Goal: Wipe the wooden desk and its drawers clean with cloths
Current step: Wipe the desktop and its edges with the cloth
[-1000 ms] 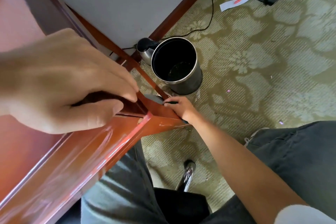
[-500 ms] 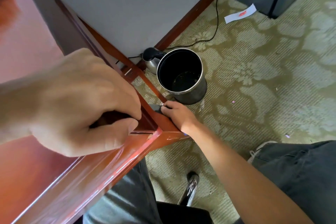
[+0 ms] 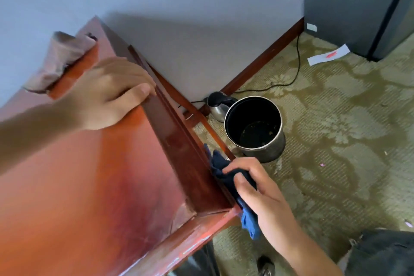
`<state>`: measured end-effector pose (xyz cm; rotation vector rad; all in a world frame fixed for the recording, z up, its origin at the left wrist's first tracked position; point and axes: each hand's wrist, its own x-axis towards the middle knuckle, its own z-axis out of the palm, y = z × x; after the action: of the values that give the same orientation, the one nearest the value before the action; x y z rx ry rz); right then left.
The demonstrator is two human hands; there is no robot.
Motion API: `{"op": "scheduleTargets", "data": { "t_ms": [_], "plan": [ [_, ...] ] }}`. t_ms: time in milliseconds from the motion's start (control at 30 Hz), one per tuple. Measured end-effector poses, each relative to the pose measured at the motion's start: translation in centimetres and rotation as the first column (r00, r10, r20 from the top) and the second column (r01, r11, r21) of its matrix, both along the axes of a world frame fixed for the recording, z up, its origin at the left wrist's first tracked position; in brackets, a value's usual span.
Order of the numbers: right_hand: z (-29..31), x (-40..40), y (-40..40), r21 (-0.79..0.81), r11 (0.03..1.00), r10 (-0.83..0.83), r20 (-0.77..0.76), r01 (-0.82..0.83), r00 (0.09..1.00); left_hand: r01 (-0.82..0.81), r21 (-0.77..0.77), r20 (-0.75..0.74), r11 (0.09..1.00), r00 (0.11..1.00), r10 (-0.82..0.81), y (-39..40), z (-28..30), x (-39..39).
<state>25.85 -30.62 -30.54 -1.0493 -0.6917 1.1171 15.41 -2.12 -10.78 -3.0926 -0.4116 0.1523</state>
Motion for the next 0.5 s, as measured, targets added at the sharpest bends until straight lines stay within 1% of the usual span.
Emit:
{"op": "scheduleTargets", "data": {
  "t_ms": [67, 100, 200, 300, 333, 400, 467, 500],
  "plan": [
    [0.7, 0.6, 3.9, 0.025, 1.000, 0.016, 0.049, -0.017, 0.999, -0.013, 0.038, 0.010, 0.999, 1.000, 0.013, 1.8, -0.1, 0.7],
    [1.0, 1.0, 6.2, 0.032, 0.999, 0.022, 0.082, -0.024, 0.996, -0.024, 0.025, -0.007, 0.999, 1.000, 0.024, 2.3, -0.2, 1.0],
    [1.8, 1.9, 15.2, 0.024, 0.998, 0.057, 0.201, -0.063, 0.978, 0.010, 0.015, -0.066, 1.000, 0.998, -0.009, 2.5, -0.8, 1.0],
    [1.7, 2.2, 24.8, -0.003, 0.998, 0.059, 0.375, -0.063, 0.925, -0.026, -0.016, -0.040, 1.000, 0.999, 0.025, 2.6, -0.5, 1.2],
    [1.8, 2.2, 27.6, -0.036, 0.998, 0.068, 0.413, -0.058, 0.908, -0.033, -0.016, -0.037, 0.999, 0.999, 0.032, 2.6, -0.5, 1.2],
    [2.9, 2.6, 30.8, -0.086, 0.992, 0.119, 0.370, -0.094, 0.921, -0.037, -0.014, -0.023, 0.999, 0.999, 0.036, 2.5, -0.7, 1.1],
    [3.8, 3.4, 30.8, -0.035, 0.988, 0.152, 0.291, -0.148, 0.945, -0.044, -0.029, -0.022, 0.999, 0.999, 0.043, 2.5, -0.7, 1.1],
    [3.6, 3.6, 29.4, -0.011, 0.983, 0.180, 0.276, -0.184, 0.944, -0.042, -0.036, -0.023, 0.998, 0.999, 0.041, 2.7, -0.7, 1.1]
  ]
}}
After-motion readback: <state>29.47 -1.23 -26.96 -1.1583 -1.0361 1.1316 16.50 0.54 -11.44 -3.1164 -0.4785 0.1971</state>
